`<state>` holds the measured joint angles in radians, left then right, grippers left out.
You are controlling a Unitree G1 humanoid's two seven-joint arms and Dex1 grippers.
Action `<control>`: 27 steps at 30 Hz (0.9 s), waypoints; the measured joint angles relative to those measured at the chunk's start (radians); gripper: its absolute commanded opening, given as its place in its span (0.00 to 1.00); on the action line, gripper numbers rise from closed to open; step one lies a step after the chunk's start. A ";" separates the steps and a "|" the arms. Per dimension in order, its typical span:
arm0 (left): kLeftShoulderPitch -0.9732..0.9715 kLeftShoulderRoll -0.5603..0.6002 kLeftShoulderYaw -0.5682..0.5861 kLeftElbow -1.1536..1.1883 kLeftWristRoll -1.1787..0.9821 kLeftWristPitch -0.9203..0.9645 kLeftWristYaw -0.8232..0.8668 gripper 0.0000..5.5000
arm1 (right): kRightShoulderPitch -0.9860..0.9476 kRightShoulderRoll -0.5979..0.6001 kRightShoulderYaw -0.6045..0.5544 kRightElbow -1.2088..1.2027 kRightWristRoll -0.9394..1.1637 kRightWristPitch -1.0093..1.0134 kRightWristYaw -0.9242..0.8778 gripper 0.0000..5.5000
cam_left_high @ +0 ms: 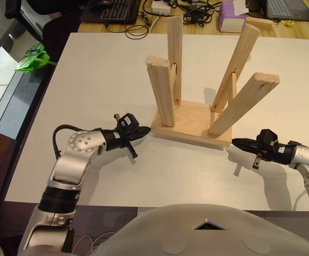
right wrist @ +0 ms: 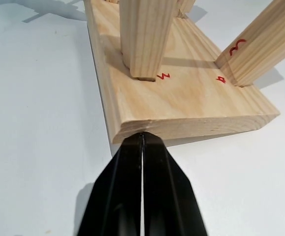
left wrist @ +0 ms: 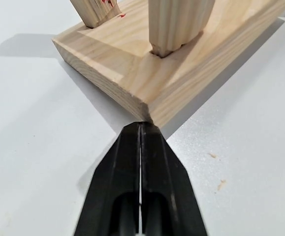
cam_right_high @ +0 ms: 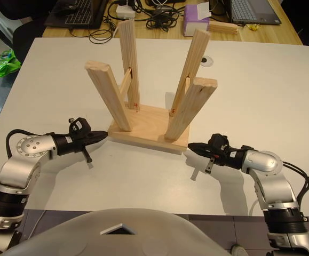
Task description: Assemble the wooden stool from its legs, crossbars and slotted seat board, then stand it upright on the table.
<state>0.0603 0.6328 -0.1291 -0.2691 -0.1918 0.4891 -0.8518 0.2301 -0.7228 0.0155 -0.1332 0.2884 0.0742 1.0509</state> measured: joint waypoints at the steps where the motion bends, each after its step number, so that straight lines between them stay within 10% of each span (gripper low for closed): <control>1: 0.000 -0.005 0.009 -0.004 -0.009 0.010 0.001 0.01 | 0.000 -0.001 -0.001 -0.007 0.000 0.002 0.000 0.00; 27: -0.035 -0.029 0.091 -0.090 -0.105 0.121 0.034 0.01 | -0.010 0.003 -0.085 -0.124 0.079 0.147 -0.013 0.00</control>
<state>0.0253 0.6041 -0.0383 -0.3589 -0.2970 0.6099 -0.8179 0.2203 -0.7199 -0.0693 -0.2570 0.3676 0.2212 1.0374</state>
